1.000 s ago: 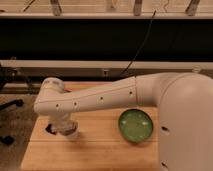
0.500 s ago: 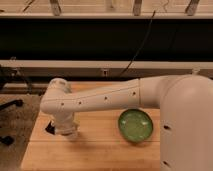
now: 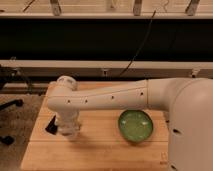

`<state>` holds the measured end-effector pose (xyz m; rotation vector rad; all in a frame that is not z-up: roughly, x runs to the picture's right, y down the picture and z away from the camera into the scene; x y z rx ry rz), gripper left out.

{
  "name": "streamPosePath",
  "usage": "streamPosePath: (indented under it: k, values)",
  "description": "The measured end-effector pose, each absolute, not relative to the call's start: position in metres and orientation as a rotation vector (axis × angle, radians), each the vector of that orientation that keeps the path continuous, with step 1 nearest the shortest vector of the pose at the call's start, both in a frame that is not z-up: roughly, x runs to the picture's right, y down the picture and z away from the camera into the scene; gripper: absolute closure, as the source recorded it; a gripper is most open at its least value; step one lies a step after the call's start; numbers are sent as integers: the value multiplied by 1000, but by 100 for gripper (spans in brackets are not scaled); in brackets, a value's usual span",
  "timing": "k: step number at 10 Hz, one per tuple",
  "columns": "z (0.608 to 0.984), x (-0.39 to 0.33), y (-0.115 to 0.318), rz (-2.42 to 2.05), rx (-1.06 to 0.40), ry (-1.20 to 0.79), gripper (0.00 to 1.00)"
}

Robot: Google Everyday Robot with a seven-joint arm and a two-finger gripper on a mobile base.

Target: Place the white sponge in the ceramic cup

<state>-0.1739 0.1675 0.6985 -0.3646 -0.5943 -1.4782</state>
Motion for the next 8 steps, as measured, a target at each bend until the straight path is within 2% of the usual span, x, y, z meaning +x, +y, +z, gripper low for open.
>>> streamPosePath:
  k: [8]
  values:
    - [684, -182, 150, -1480, -302, -613, 20]
